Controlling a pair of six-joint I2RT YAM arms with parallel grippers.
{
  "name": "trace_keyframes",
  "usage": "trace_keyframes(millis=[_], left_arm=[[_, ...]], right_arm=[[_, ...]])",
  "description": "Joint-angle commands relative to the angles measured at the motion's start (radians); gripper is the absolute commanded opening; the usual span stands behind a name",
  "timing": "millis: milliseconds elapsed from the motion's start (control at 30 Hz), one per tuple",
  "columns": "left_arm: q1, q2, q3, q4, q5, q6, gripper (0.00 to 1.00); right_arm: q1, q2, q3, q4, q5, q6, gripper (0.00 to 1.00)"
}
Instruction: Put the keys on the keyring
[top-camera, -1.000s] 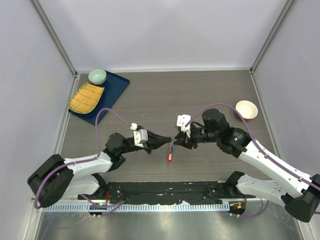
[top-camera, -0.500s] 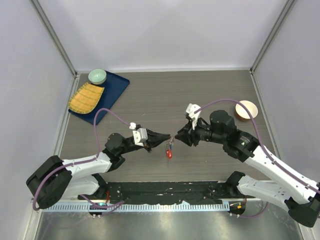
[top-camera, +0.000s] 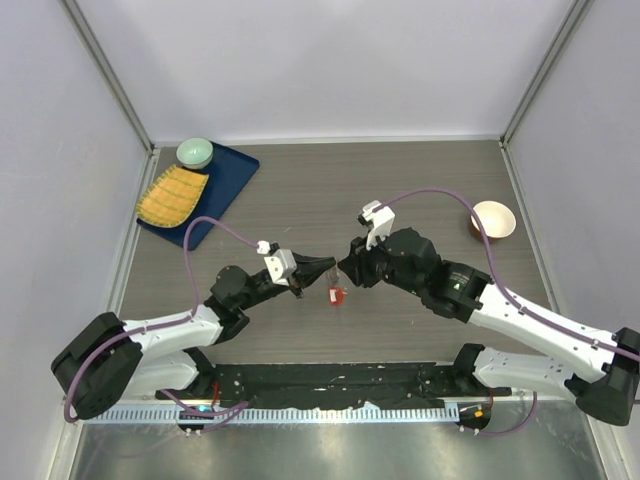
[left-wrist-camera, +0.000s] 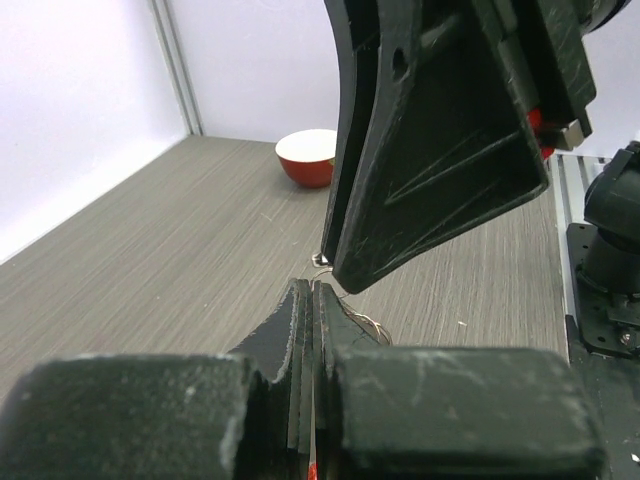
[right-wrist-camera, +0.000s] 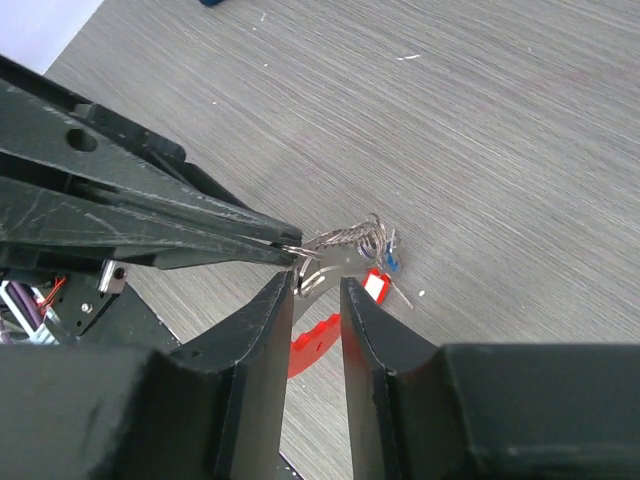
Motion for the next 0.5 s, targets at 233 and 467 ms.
trace_keyframes(millis=[233, 467], left_arm=[[-0.005, -0.058, -0.002, 0.017, -0.035, 0.034, 0.0], [-0.005, -0.072, -0.006, 0.021, -0.047, 0.07, 0.0]], right_arm=[[0.02, 0.05, 0.048, 0.102, 0.081, 0.041, 0.19], [0.02, 0.046, 0.041, 0.11, 0.082, 0.049, 0.01]])
